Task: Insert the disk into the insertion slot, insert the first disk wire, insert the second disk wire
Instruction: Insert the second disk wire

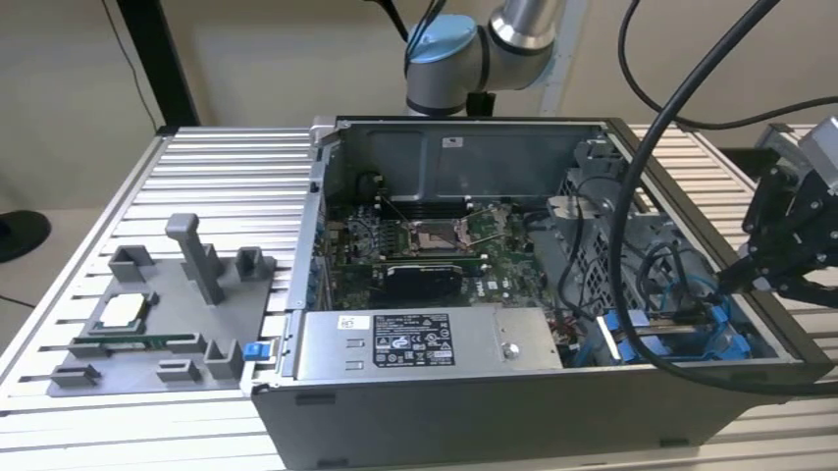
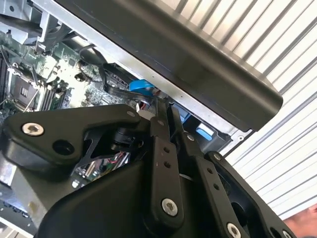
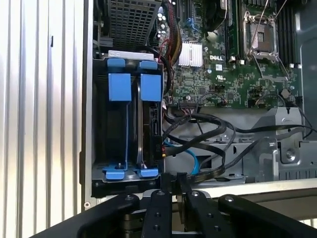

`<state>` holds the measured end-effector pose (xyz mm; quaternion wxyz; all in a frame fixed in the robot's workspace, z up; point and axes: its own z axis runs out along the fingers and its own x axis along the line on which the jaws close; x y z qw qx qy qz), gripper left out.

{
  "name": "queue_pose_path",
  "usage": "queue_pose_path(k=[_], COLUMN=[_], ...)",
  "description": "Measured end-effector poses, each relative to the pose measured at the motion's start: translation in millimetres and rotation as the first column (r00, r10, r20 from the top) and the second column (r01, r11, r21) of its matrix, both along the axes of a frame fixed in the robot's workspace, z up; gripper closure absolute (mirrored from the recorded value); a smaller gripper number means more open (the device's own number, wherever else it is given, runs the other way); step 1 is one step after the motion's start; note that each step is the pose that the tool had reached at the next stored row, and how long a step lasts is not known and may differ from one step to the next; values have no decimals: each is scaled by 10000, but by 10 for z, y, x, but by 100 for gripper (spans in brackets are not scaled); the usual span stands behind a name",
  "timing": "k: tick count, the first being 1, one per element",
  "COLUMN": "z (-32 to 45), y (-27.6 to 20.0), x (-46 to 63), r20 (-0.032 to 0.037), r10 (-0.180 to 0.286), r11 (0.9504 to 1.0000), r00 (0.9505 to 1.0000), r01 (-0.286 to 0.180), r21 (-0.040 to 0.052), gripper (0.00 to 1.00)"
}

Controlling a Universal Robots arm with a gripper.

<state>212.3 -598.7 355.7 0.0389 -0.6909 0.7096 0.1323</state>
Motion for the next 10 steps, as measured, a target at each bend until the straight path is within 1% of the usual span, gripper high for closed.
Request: queue_pose_path(k=[1,4,10], z=[-1,-6,-15], y=[0,0,0], x=[0,0,0], r20=[0,0,0], r10=[0,-7,-53], r11=[10000,10000,9999], r00=[10000,10000,10000], r01=[0,7,53], r21=[3,20,104], gripper=[0,0,0])
